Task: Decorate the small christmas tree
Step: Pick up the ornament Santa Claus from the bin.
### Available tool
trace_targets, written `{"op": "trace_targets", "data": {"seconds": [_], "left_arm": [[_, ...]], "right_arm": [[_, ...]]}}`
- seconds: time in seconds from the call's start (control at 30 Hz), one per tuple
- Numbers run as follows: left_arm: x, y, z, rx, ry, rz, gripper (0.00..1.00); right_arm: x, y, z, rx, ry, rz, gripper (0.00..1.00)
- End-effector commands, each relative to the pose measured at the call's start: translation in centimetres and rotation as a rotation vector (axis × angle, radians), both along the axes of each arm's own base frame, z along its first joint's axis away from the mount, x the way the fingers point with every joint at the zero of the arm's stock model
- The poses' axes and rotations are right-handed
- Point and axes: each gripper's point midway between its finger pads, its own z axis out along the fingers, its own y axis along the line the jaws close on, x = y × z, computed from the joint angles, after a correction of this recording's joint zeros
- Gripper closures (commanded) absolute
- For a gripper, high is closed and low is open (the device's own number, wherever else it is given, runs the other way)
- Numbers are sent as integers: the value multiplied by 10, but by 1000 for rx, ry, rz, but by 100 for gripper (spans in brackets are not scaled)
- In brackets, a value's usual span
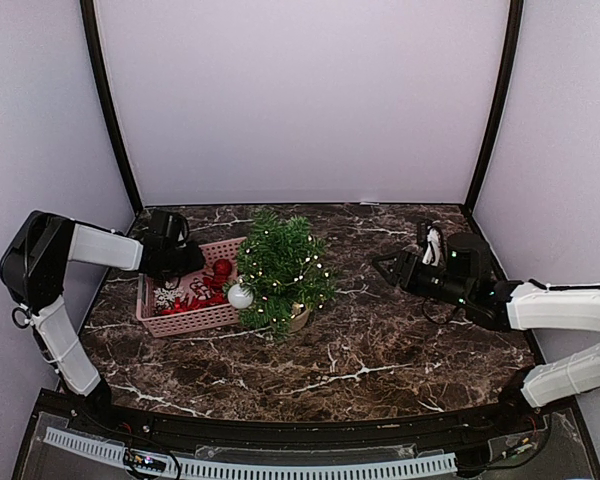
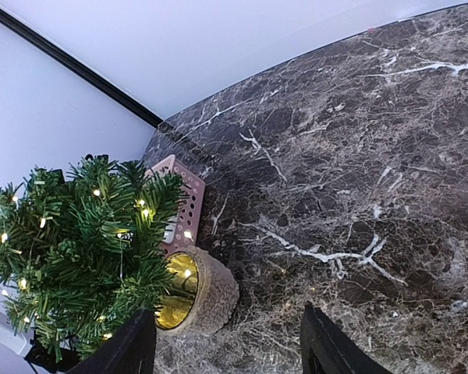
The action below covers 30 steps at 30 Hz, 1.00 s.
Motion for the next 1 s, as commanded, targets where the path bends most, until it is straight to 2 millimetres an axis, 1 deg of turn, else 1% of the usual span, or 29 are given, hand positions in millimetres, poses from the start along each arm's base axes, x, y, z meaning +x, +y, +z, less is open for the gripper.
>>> {"op": "trace_targets", "data": {"seconds": [0.0, 0.03, 0.17, 0.27, 0.33, 0.5, 0.57, 0.63, 0.67, 0.7, 0.73, 0.8, 0.83, 0.87, 0.9, 0.93, 0.97], "left_arm": [[7, 10, 0, 15, -27, 60, 72], [7, 12, -5, 23, -20, 68, 72], [12, 13, -8, 18, -30, 84, 71], [14, 14, -12, 18, -28, 94, 74], [15, 14, -12, 14, -35, 94, 78], [19, 12, -9, 5, -61, 94, 81], [20, 13, -9, 7, -66, 96, 85], [20, 13, -10, 9, -66, 97, 90], [20, 13, -10, 11, -65, 95, 95], [19, 13, -11, 12, -62, 94, 97], [19, 13, -9, 14, -65, 95, 100], [17, 15, -7, 21, -73, 93, 100], [17, 15, -1, 23, -90, 85, 100], [15, 15, -1, 24, -99, 80, 100], [14, 15, 8, 25, -123, 68, 100], [11, 15, 9, 26, -134, 60, 100], [9, 13, 20, 25, -162, 39, 100]], "right_arm": [[1, 5, 10, 41, -32, 10, 36], [1, 6, 10, 42, -31, 12, 36], [1, 6, 10, 46, -30, 10, 36], [1, 6, 10, 48, -31, 9, 36], [1, 6, 10, 46, -29, 10, 36], [1, 6, 8, 47, -25, 9, 36], [1, 6, 8, 49, -24, 9, 36], [1, 6, 8, 51, -24, 9, 36], [1, 6, 8, 52, -25, 10, 36], [1, 6, 8, 53, -24, 11, 36], [1, 6, 9, 52, -26, 11, 36], [1, 5, 11, 52, -30, 8, 36], [1, 4, 12, 51, -34, 5, 36], [0, 4, 14, 51, -38, 4, 36], [0, 3, 15, 50, -41, 1, 36], [0, 2, 16, 49, -43, -2, 36], [-1, 2, 16, 46, -45, -1, 36]]}}
